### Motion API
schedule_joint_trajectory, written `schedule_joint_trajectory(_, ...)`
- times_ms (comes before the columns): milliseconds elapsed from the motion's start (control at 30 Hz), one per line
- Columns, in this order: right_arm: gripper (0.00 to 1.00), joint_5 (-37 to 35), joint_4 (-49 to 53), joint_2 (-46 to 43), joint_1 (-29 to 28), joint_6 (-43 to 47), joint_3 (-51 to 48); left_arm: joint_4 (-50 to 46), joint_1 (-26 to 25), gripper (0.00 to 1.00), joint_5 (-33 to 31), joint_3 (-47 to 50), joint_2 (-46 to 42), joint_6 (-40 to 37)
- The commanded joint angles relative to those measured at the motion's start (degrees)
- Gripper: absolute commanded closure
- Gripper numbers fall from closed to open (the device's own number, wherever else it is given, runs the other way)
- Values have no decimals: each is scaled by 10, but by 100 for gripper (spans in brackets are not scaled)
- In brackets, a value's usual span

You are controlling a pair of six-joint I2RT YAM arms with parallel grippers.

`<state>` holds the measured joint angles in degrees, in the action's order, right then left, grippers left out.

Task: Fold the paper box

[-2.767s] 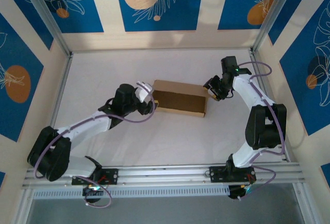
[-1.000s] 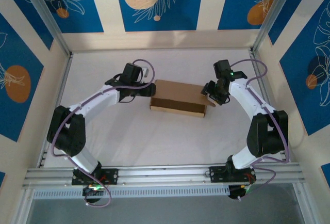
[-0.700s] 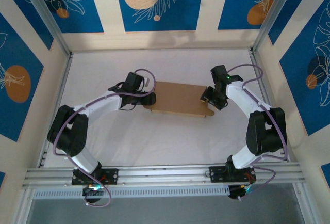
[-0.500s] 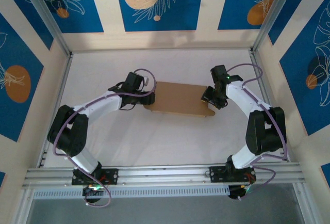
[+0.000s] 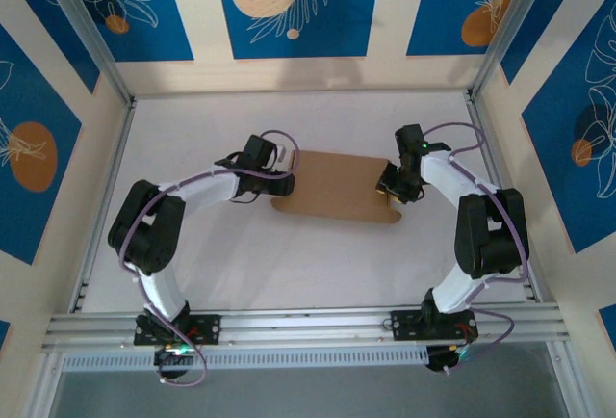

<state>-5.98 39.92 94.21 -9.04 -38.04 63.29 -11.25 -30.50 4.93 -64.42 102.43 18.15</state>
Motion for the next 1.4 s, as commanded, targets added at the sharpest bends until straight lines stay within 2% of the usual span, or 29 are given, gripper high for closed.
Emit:
schedule_joint_trajectory(0,66,22,-11,22,5,2,-16,14,1,47,17,10,18,7)
schedule_joint_trajectory(267,80,44,-30,41,13,5,-33,25,4,62,36,23,37,21)
schedule_joint_trajectory(433,82,66,-21,19,15,28,-29,-4,5,60,8,14,4,-4)
schedule_joint_trajectory(533,72,70,-14,-23,5,53,-27,-46,6,55,-14,-6,-34,-37)
schedule_joint_trajectory(633,52,33,-1,-78,-10,75,-33,-77,13,44,-29,-19,-76,-67)
schedule_joint_trajectory(733,49,-42,12,-119,-21,90,-28,-101,24,38,-32,-33,-105,-95)
schedule_joint_trajectory(800,50,-56,-11,-155,-22,105,-40,-106,35,36,-31,-38,-113,-99)
schedule_joint_trajectory(967,53,33,-98,-169,2,133,-62,-53,66,36,55,-27,-86,-63)
schedule_joint_trajectory(1067,55,77,-110,-141,23,140,-50,-16,66,36,117,-31,-59,-53)
schedule_joint_trajectory(1133,55,141,-115,-112,44,135,-40,0,66,36,145,-37,-42,-48)
schedule_joint_trajectory(1233,55,199,-114,-59,61,131,-21,9,66,37,158,-47,-19,-48)
schedule_joint_trajectory(1367,54,195,-102,-7,67,131,-8,10,66,39,159,-58,7,-48)
